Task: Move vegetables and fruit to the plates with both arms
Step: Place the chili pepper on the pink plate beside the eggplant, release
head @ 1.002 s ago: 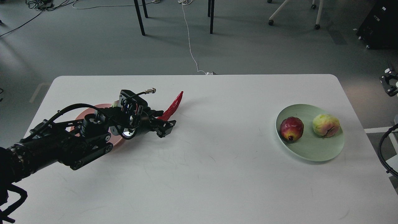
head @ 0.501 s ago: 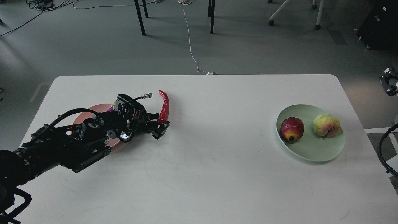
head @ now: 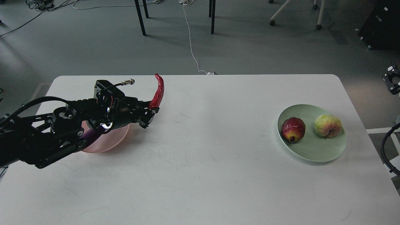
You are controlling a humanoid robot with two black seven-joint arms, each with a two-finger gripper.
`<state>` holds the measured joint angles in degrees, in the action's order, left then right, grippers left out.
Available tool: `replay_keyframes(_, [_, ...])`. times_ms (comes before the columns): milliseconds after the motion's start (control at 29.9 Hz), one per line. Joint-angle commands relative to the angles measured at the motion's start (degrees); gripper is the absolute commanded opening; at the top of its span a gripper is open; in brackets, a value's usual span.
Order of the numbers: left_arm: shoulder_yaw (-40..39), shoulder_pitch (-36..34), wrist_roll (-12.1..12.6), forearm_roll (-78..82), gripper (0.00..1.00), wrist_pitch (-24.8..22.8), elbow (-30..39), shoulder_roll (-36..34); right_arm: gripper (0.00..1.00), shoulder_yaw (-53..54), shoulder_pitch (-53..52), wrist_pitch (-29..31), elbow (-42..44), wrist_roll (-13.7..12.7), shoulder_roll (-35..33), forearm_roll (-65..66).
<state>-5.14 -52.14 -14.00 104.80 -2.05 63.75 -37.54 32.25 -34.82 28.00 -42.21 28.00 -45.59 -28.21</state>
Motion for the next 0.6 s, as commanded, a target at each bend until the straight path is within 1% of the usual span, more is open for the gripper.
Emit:
replay_keyframes(0, [-0.48, -0.77, -2.34, -1.09, 0.22, -0.14, 11.02, -15.68, 0.99, 0.1, 0.37, 0.0, 0.11, 0.0, -1.08, -0.01])
replay_keyframes(67, [0.04, -0.33, -5.32, -1.01, 0.22, -0.14, 13.67, -22.45, 0.99, 0.01, 0.45, 0.0, 0.2, 0.0, -1.08, -0.01])
replay_keyframes(100, [0.4, 0.02, -6.64, -1.01, 0.22, -0.14, 14.21, -24.75, 0.98, 0.01, 0.45, 0.0, 0.2, 0.0, -1.0, -0.01])
replay_keyframes(134, [0.57, 0.63, -7.79, -1.01, 0.22, -0.14, 14.39, -26.86, 0.98, 0.1, 0.45, 0.0, 0.11, 0.0, -0.74, -0.01])
replay_keyframes(167, [1.01, 1.51, -8.41, -1.09, 0.22, 0.03, 14.39, -28.19, 0.98, 0.18, 0.45, 0.0, 0.02, 0.0, -0.65, -0.01])
replay_keyframes(234, [1.28, 3.79, -8.59, -1.09, 0.22, 0.56, 14.04, -29.86, 0.98, 0.27, 0.45, 0.0, -0.41, 0.0, -0.47, -0.09])
replay_keyframes(334, [1.45, 5.82, -8.5, -1.27, 0.22, 3.19, 13.07, -30.05, 0.98, 0.36, 0.19, 0.0, -0.59, 0.0, -0.38, -0.01])
replay_keyframes(501, [1.45, 8.81, -7.97, -0.13, 0.25, 3.37, 11.66, -29.34, 0.98, 0.36, -0.16, 0.0, -0.68, 0.0, -0.91, -0.09])
replay_keyframes(568, [1.54, 8.9, -7.19, -0.13, 0.26, 3.37, 11.14, -28.82, 0.98, 0.36, -0.07, 0.0, -0.68, 0.0, -1.08, -0.09])
